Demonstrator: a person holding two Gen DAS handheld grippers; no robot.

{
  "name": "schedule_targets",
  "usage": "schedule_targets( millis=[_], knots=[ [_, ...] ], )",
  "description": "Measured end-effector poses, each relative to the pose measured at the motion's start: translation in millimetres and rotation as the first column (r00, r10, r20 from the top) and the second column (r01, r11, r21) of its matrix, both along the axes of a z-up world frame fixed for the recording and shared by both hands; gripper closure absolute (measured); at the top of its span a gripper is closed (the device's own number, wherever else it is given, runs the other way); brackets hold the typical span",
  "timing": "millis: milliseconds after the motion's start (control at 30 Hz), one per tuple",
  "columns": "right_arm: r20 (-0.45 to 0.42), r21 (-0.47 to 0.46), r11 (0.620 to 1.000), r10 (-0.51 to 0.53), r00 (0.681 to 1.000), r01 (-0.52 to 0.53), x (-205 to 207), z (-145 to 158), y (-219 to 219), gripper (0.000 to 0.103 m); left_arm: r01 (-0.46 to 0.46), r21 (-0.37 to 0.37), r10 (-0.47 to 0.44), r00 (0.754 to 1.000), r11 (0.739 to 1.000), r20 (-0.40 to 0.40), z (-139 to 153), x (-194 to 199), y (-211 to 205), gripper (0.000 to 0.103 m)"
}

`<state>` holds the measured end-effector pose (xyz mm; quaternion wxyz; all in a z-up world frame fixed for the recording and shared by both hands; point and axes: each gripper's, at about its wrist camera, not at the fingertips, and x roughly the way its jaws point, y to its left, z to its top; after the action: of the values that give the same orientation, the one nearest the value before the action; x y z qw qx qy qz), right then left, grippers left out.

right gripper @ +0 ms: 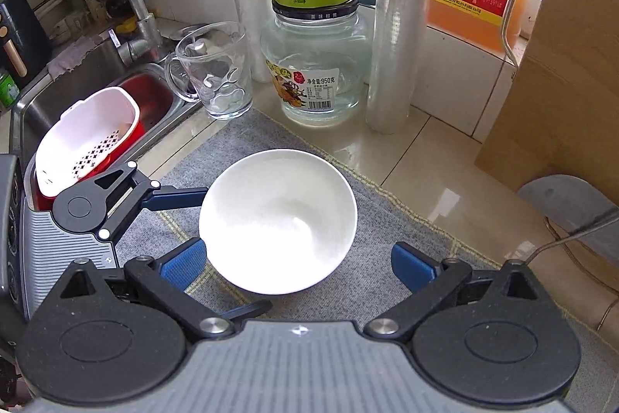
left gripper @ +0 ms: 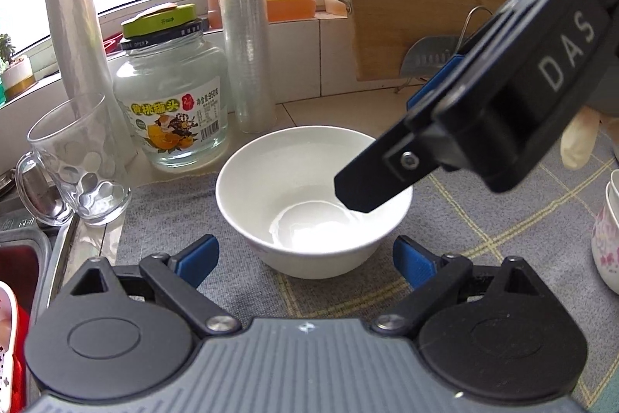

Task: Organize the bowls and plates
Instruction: 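Insert the right gripper into the plain white bowl and close on its rim, then lift the white bowl with the right gripper and carry it toward the nested bowls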

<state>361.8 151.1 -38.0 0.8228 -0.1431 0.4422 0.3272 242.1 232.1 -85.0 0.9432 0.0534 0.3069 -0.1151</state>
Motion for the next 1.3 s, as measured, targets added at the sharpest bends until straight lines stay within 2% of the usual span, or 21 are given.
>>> schedule_targets(
  millis=[400,533,933,1300],
  knots=[
    [-0.041,-0.011,0.999,0.041,0.998,-0.042,29,-16,17,0.007,0.041,0.017,-0.041,0.999,0.999,0.033,2,6,-2,0.01],
    [-0.055,-0.008,0.999,0.049,0.997,-0.049,35,-21,21,0.014,0.043,0.015,-0.043,0.998,0.999,0.036,2,5,-1,0.011],
    [-0.069,0.015,0.998,0.061,0.996,-0.06,44,-25,24,0.024,0.044,0.01,-0.044,0.998,0.999,0.036,2,5,-2,0.011],
    [-0.096,0.034,0.998,0.059,0.994,-0.056,46,-25,23,0.023,0.045,0.016,-0.046,0.998,0.999,0.03,2,7,-3,0.011]
  ],
)
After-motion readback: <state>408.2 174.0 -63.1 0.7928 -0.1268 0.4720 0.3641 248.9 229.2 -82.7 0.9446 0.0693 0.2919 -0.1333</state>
